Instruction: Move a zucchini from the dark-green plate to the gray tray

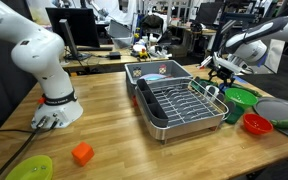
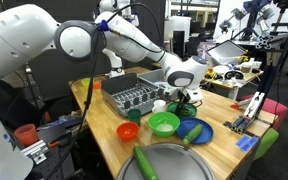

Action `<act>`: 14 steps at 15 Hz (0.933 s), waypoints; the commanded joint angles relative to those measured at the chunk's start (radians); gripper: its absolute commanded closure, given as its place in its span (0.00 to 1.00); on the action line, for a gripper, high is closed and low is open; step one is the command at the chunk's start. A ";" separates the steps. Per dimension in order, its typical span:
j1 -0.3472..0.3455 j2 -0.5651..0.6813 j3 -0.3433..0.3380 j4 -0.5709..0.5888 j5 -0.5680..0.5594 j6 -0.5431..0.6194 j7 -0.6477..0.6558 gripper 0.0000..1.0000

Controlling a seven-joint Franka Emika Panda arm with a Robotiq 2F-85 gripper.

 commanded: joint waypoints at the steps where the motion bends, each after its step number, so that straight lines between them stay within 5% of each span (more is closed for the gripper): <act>1: 0.011 0.014 -0.014 0.019 -0.027 0.019 0.060 0.00; 7: 0.026 0.027 -0.032 0.031 -0.084 0.011 0.139 0.00; 9: 0.030 0.027 -0.034 0.032 -0.102 0.011 0.156 0.28; 14: 0.035 0.028 -0.030 0.041 -0.125 0.008 0.171 0.62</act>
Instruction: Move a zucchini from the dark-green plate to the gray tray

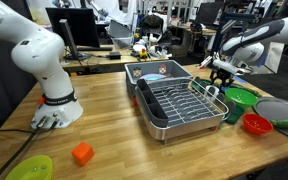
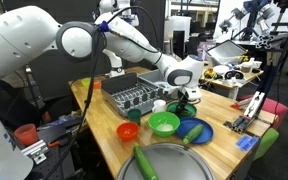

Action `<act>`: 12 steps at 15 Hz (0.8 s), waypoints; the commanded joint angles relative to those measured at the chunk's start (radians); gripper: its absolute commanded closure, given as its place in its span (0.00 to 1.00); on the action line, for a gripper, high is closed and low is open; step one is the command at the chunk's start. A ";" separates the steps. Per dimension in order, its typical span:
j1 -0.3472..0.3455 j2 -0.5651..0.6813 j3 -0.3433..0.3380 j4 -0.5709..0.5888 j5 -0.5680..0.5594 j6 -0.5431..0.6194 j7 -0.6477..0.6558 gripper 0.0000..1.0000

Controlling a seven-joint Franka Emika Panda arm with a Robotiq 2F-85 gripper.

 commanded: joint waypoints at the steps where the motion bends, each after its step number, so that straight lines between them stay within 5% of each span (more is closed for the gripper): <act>1: 0.005 0.017 -0.007 0.029 -0.017 -0.008 0.021 0.69; 4: 0.008 0.019 -0.005 0.034 -0.019 -0.010 0.020 0.89; 6: 0.006 0.019 -0.003 0.035 -0.019 -0.013 0.018 0.81; 12: 0.000 -0.009 0.005 0.007 -0.007 0.024 0.000 0.93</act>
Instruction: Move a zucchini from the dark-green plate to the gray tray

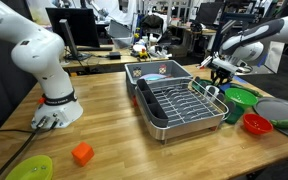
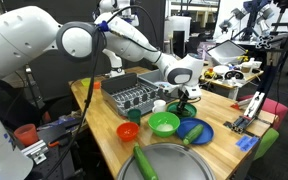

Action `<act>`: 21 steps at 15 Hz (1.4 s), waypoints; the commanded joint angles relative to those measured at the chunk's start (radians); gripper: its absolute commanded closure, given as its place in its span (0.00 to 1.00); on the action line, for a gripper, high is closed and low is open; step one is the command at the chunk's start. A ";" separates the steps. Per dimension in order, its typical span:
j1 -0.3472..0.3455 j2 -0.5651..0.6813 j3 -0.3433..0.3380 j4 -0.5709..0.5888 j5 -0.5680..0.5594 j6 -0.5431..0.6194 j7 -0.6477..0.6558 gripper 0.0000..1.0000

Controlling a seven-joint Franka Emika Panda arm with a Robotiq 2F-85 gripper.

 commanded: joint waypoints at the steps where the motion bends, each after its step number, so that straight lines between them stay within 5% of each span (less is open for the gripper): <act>1: -0.007 -0.019 0.007 -0.017 0.002 0.033 -0.007 0.93; 10: -0.028 -0.125 0.021 -0.137 0.044 0.226 -0.018 0.93; 21: -0.103 -0.447 0.085 -0.650 0.318 0.505 -0.126 0.93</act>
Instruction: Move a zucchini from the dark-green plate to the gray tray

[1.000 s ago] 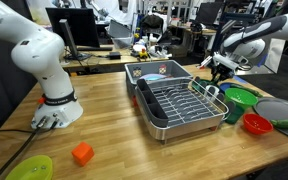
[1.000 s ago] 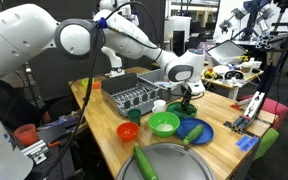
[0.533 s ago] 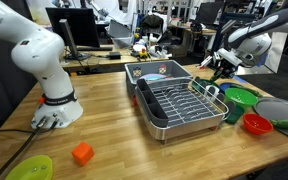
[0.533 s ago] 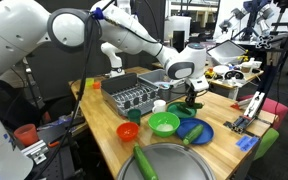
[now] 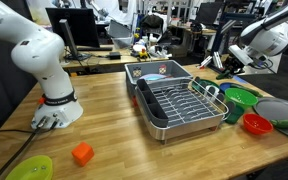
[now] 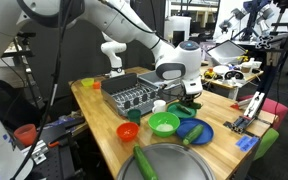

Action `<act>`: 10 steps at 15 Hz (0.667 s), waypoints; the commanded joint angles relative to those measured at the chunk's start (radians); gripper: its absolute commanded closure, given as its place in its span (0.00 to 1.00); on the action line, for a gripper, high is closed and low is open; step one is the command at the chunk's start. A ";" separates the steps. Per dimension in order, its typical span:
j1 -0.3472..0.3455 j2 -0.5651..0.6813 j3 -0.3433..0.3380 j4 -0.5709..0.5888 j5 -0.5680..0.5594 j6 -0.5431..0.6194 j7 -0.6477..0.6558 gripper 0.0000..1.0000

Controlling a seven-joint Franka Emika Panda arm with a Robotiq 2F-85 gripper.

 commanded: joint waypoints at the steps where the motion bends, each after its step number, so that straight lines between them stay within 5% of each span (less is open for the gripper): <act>1: -0.026 -0.147 0.036 -0.216 0.107 0.079 -0.078 0.93; 7: -0.002 -0.268 0.017 -0.381 0.260 0.126 -0.241 0.93; 8: 0.020 -0.220 -0.015 -0.316 0.236 0.081 -0.191 0.70; 10: 0.023 -0.246 -0.016 -0.347 0.247 0.092 -0.214 0.70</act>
